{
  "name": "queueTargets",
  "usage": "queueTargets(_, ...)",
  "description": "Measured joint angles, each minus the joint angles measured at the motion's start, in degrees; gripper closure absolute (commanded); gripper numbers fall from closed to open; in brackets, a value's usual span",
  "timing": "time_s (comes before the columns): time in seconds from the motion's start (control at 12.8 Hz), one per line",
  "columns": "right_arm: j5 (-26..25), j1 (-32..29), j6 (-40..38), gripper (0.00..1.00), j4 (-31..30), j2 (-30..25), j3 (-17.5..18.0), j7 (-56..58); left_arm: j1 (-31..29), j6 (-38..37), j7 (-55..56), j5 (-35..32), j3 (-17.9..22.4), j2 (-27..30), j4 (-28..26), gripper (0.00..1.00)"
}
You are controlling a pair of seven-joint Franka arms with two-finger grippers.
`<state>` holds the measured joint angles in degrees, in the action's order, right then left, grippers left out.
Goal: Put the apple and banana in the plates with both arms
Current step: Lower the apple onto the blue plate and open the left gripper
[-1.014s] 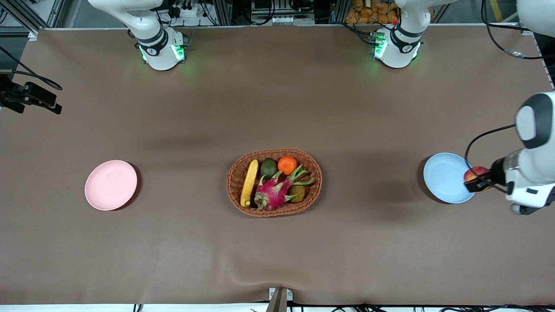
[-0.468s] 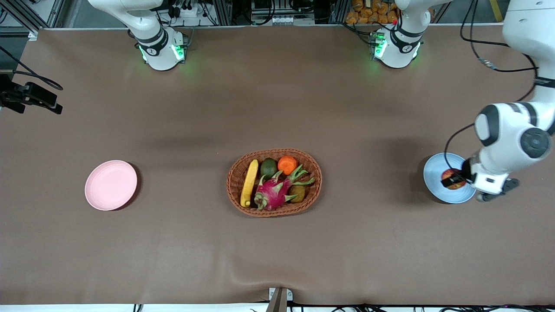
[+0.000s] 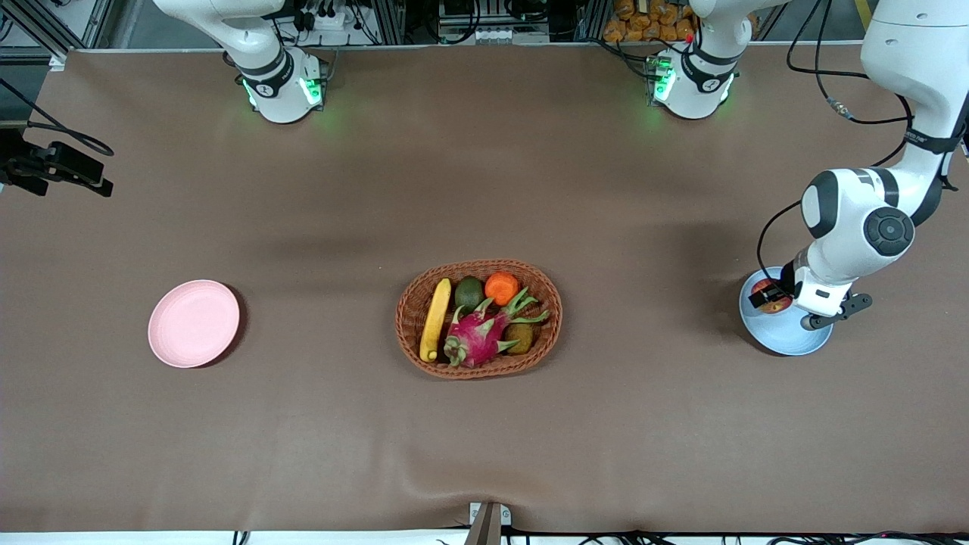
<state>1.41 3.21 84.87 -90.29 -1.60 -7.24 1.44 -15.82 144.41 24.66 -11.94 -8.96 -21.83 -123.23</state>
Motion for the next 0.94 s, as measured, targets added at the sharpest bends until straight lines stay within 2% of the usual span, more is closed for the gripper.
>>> queueTargets(0.39, 0.0, -0.6, -0.1, 0.00, -0.1, 0.0, -0.4, 0.0, -2.2, 0.4, -0.1, -2.8, 0.1, -1.1, 2.7, 0.98)
queueTargets(0.47, 0.0, -0.9, -0.1, 0.00, -0.1, 0.0, -0.6, 0.0, -2.6, 0.5, -0.1, -3.4, 0.1, -1.8, 3.5, 0.74)
queueTargets(0.55, 0.0, -1.0, -0.1, 0.00, -0.1, 0.0, -0.7, 0.0, -3.0, 1.1, -0.1, -3.7, 0.1, -2.7, 4.1, 0.61)
queueTargets(0.62, 0.0, -1.0, -0.1, 0.00, -0.1, 0.0, -0.7, 0.0, -3.2, 1.9, -0.1, -3.8, 0.1, -3.5, 4.4, 0.45)
queueTargets(0.7, 0.0, -1.0, 0.0, 0.00, -0.1, 0.0, -0.7, 0.0, -3.4, 2.5, -0.1, -3.8, 0.1, -4.2, 4.6, 0.25)
queueTargets(0.78, 0.0, -1.0, 0.0, 0.00, -0.1, 0.0, -0.7, 0.0, -3.5, 3.0, -0.1, -3.8, 0.1, -4.7, 4.7, 0.00)
queueTargets(0.94, 0.0, -0.9, 0.0, 0.00, -0.1, 0.0, -0.5, 0.0, -3.8, 3.4, -0.1, -3.8, 0.1, -5.0, 4.8, 0.00)
